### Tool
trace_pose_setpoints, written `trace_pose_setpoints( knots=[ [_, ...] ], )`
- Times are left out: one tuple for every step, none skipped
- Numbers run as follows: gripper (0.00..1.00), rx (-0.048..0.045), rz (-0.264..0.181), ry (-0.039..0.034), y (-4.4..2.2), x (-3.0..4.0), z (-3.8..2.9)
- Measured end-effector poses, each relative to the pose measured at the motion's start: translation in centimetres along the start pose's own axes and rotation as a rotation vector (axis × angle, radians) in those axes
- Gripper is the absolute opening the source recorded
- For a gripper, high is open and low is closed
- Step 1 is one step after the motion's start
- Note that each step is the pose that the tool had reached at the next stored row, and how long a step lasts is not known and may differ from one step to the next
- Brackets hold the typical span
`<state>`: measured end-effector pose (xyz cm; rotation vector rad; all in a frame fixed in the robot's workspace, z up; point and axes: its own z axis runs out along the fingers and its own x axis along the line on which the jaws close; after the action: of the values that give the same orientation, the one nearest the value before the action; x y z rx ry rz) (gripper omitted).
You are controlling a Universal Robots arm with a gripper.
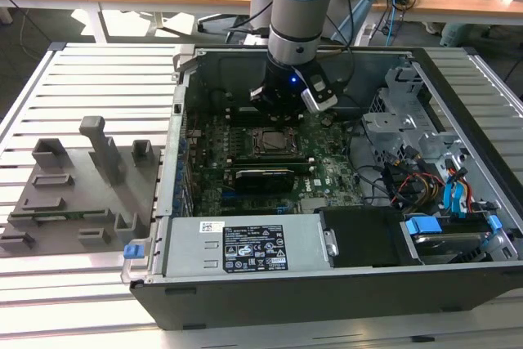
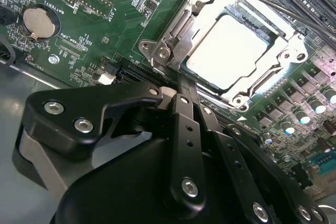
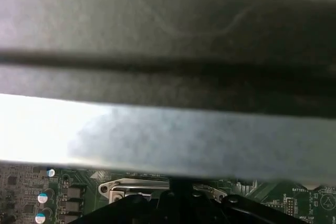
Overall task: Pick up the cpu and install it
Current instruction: 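Install the first cpu locking lever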
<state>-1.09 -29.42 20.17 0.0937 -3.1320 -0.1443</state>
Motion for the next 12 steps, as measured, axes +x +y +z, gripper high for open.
trace_pose_setpoints(
  knots=[
    [0.11,-0.0001,0.000,-0.0003,0.00,-0.05,0.04],
    [0.11,-0.0014,0.000,-0.0005,0.00,-0.19,0.14],
    [0.11,-0.0011,0.000,-0.0003,-0.01,-0.30,0.19],
    [0.11,-0.0008,0.000,-0.0002,-0.03,-0.36,0.21],
    [0.11,-0.0004,0.000,0.0003,-0.04,-0.48,0.24],
    [0.11,-0.0004,0.000,0.0004,-0.05,-0.54,0.26],
    [0.11,-0.0005,0.000,0.0004,-0.05,-0.57,0.27],
    [0.11,-0.0006,0.000,0.0005,-0.05,-0.60,0.27],
    [0.11,-0.0007,-0.001,0.0005,-0.05,-0.63,0.28],
    [0.11,-0.0007,-0.001,0.0001,-0.05,-0.64,0.28],
    [0.11,-0.0006,-0.002,0.0000,-0.05,-0.65,0.28],
    [0.11,-0.0005,-0.002,-0.0001,-0.05,-0.65,0.28]
  ],
)
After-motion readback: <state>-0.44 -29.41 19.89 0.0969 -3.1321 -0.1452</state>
